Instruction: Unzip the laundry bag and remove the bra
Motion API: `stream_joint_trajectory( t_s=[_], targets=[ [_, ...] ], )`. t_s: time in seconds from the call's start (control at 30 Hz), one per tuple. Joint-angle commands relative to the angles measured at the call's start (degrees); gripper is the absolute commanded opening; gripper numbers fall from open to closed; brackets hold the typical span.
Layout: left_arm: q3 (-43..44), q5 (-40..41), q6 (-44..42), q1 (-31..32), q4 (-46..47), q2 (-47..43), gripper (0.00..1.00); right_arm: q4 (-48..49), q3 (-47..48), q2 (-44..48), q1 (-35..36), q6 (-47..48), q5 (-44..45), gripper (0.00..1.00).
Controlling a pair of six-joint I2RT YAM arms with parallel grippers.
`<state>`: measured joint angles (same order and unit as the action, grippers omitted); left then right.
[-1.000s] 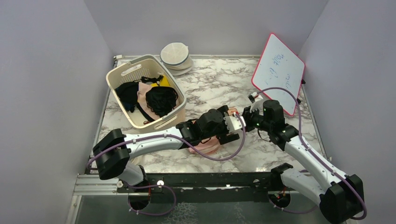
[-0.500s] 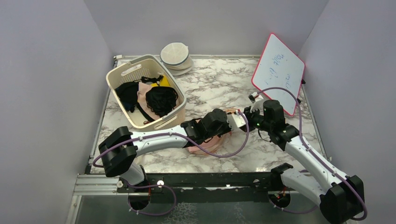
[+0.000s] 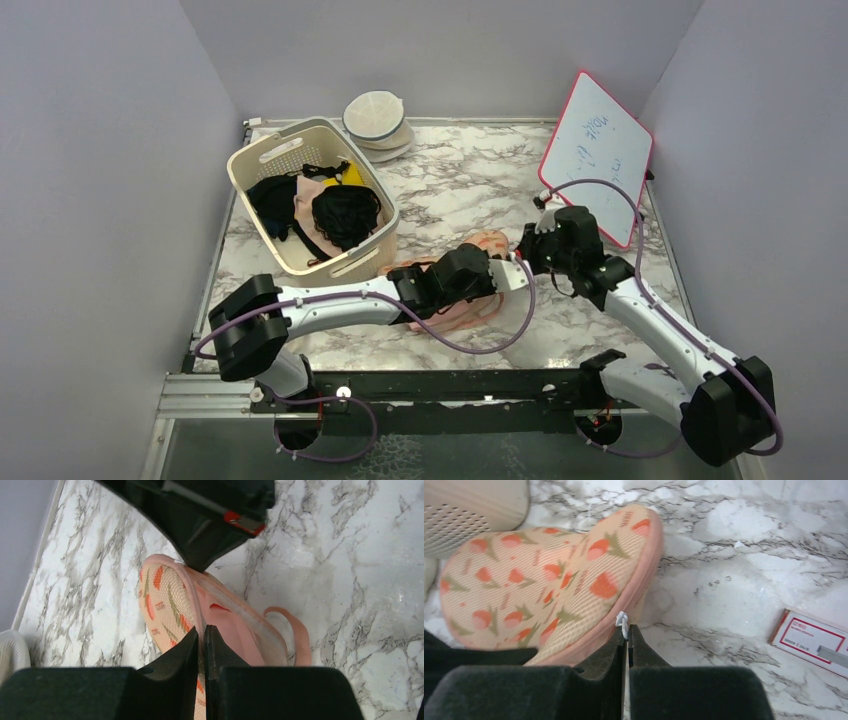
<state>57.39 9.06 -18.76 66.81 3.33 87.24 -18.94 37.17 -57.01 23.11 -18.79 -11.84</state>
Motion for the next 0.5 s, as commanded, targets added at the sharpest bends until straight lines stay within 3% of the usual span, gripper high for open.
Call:
stream_joint_trajectory(
  t_s=[0.0,0.23,0.47],
  targets=[
    [-0.9,0.18,-3.02,2.17,1.11,-1.78,0.0,-0.76,2.84,-4.36,-0.94,0.13,9.7,0.01],
    [-1.39,0.82,-3.43,2.37,1.27,-1.76,0.0,4.95,2.22,-8.52,-5.25,0.58,9.16,0.01],
    [-0.3,2.27,-3.25,2.38,0.33,-0.05,0.0,4.28,0.17,-2.22,-5.27,1.51,2.75,0.01]
  ],
)
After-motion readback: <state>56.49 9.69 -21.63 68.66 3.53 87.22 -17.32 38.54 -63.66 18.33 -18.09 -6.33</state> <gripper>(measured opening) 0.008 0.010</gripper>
